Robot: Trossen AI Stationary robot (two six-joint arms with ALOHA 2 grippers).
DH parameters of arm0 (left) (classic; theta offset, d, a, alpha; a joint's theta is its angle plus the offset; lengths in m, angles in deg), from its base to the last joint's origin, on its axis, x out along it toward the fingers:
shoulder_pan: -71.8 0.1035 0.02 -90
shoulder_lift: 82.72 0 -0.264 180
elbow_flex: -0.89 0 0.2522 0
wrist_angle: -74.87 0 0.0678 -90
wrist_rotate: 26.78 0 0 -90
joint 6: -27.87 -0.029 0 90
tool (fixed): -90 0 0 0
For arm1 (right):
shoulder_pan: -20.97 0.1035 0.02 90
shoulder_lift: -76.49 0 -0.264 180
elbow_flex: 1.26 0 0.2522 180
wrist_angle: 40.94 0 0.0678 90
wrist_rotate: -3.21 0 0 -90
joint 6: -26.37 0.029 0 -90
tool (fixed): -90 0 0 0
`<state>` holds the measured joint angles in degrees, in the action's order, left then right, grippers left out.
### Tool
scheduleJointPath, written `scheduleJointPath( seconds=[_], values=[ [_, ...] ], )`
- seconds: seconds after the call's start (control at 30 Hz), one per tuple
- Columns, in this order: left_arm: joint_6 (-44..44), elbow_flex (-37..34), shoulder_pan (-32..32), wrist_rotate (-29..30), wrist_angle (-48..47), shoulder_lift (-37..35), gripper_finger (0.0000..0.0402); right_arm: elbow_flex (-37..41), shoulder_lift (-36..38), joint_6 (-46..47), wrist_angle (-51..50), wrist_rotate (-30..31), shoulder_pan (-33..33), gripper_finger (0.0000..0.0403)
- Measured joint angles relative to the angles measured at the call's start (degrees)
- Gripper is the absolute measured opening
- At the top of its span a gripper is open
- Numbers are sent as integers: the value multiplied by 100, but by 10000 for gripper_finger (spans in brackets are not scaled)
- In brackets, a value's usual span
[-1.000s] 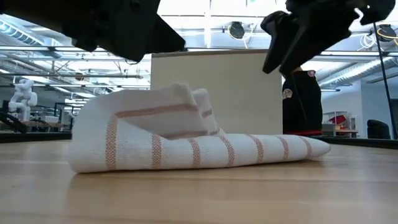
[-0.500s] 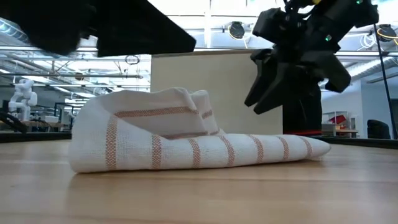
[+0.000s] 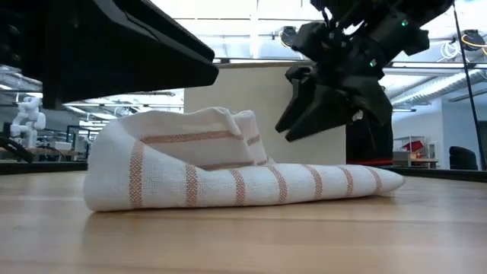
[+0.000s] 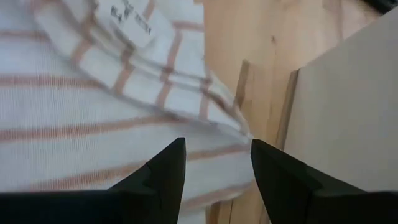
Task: Fold towel
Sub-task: Fold the white towel
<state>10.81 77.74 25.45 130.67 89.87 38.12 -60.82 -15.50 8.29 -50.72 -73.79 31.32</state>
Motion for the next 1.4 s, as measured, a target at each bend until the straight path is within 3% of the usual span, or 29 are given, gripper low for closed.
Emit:
scheduleJointPath(
  seconds=[0.17,0.5,0.7,0.83,1.03,1.2,1.4],
  values=[
    [-38,0,75,37,-202,0,132,2,-282,-239,207,-148,-139,169],
    [754,0,329,36,-934,0,182,2,-686,-415,593,-108,-465,169],
    [1272,0,506,-263,-1315,0,183,0,-737,-378,821,-188,-707,169],
    [1612,0,624,-504,-1538,0,183,0,-737,-381,788,-745,-875,169],
    [1705,0,698,-517,-1627,0,183,-2,-746,-383,780,-753,-948,164],
    [1700,0,713,-437,-1624,0,183,-11,-1042,-387,834,-744,-946,121],
    [1698,0,713,-311,-1627,0,183,-66,-1306,-312,804,-457,-826,15]
  ],
)
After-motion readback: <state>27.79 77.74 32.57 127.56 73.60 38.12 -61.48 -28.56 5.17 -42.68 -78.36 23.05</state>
